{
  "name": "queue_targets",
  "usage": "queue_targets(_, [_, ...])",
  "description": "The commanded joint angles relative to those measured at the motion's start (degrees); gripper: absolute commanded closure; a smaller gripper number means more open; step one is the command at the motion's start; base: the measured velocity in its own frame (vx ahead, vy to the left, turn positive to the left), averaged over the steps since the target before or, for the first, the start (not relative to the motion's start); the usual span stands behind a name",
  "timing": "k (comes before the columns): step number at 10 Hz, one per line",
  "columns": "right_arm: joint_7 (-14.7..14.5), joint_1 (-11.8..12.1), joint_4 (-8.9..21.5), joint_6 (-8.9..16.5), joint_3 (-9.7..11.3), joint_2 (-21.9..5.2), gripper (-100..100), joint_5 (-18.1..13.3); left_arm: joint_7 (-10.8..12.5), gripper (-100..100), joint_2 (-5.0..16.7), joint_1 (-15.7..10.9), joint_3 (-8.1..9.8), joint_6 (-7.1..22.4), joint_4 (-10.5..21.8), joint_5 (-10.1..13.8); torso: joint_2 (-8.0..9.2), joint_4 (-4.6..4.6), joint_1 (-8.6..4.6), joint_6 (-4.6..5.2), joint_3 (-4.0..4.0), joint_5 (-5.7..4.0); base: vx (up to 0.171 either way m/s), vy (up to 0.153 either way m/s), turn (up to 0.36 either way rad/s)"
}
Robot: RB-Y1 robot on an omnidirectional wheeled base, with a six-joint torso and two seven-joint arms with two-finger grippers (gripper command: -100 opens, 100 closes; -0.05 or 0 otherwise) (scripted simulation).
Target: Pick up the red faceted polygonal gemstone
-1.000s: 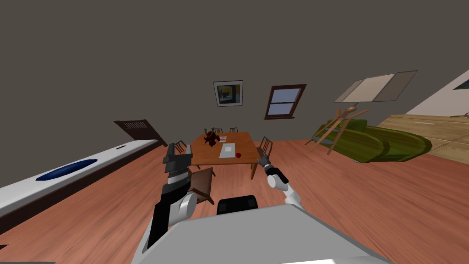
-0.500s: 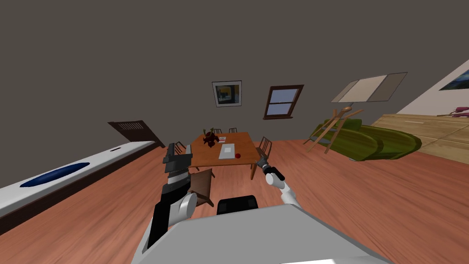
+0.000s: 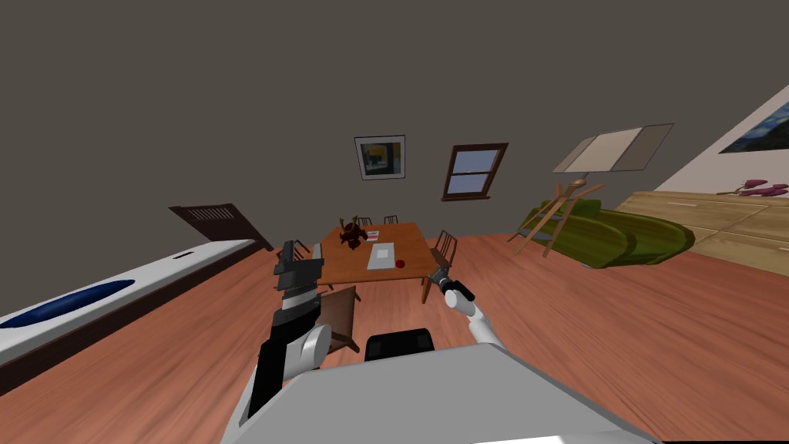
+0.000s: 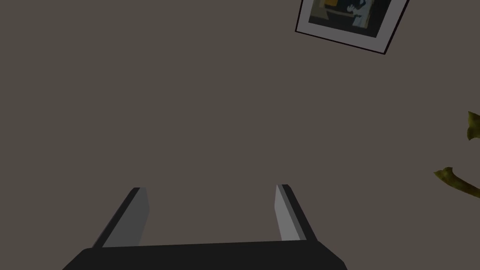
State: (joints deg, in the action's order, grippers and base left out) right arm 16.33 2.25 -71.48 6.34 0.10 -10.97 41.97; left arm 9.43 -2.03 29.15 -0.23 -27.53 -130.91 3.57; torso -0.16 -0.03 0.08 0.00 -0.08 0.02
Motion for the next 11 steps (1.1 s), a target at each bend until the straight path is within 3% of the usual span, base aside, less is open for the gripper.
queue_targets(1, [0.86, -2.05, 2.86, 1.26, 0.42, 0.20, -100, 1.74, 0.00, 0, 0.00, 0.00, 0.00, 0.00, 0.00, 0.00, 0.00, 0.00, 0.00, 0.00, 0.00, 0.00, 0.056, 0.022, -0.051])
queue_targets(2, [0.86, -2.05, 4.01, 1.26, 0.42, 0.20, -100, 1.74, 0.00, 0, 0.00, 0.00, 0.00, 0.00, 0.00, 0.00, -0.07, -0.01, 0.02, -0.01, -0.03, 0.00, 0.051, 0.029, -0.026])
queue_targets(5, [2.89, -6.27, 10.59, 5.31, 0.64, 1.44, -100, 5.40, 0.00, 0, 0.00, 0.01, 0.00, 0.00, 0.00, 0.00, -0.15, -0.03, 0.10, 0.00, -0.08, 0.02, 0.086, 0.043, -0.074])
queue_targets(6, [2.89, -6.27, 11.62, 5.31, 0.64, 1.44, -100, 5.40, 0.00, 0, 0.00, 0.01, 0.00, 0.00, 0.00, 0.00, -0.29, -0.05, 0.12, -0.01, -0.16, 0.03, 0.092, 0.040, -0.012])
queue_targets(8, [4.13, -8.72, 15.81, 7.64, 0.75, 2.65, -100, 7.45, 0.00, 0, 0.00, 0.01, 0.00, 0.00, 0.00, 0.00, -0.18, -0.04, 0.06, 0.00, -0.10, 0.01, 0.084, 0.039, -0.077])
queue_targets(11, [4.71, -9.82, 18.04, 8.66, 0.79, 3.39, -100, 8.35, 0.00, 0, 0.00, 0.00, 0.00, 0.00, 0.00, 0.00, -0.13, -0.03, 0.04, 0.01, -0.08, 0.01, 0.066, 0.027, -0.017])
